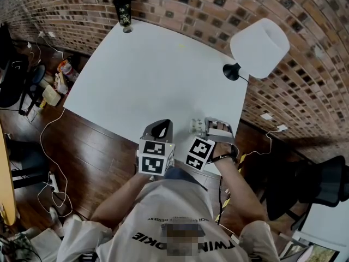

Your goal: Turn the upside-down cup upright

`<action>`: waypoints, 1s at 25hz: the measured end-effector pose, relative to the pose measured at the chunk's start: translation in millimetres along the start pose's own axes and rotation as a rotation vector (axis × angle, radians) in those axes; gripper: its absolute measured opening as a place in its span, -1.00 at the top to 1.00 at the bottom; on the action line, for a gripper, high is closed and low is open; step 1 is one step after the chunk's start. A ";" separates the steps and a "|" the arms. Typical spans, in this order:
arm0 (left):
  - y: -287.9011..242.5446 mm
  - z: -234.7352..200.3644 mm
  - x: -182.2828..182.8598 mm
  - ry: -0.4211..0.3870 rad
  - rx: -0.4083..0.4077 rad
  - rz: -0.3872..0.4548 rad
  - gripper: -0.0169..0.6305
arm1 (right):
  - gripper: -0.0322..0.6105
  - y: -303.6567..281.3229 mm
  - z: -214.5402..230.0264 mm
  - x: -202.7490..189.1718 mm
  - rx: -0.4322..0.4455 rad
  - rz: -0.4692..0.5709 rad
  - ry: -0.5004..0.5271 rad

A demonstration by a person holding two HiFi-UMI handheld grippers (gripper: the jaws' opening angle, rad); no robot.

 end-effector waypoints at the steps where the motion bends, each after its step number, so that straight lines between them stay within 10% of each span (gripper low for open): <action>1: -0.4 -0.5 -0.4 0.000 0.001 0.001 0.93 | -0.01 2.0 -0.5 -0.7 -0.006 0.013 -0.008; 7: -0.6 5.0 -1.9 -0.012 -0.014 -0.003 0.93 | -0.01 16.8 -0.2 -8.2 0.057 0.161 -0.220; 20: -2.5 10.5 0.4 -0.020 -0.025 -0.009 0.93 | 0.00 15.3 19.1 -65.1 0.408 0.620 -1.271; 25: -2.9 13.7 0.4 -0.021 -0.028 -0.009 0.93 | 0.13 2.5 11.6 -76.5 0.544 0.735 -1.486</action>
Point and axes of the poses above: the fingertips, and each gripper's own axes: y backward along the fingers, z to its right, x out of its top, the point moved 6 cm from there along y, backward along the fingers, and after that the axes turned 4 degrees about z, right-handed, at the moved point
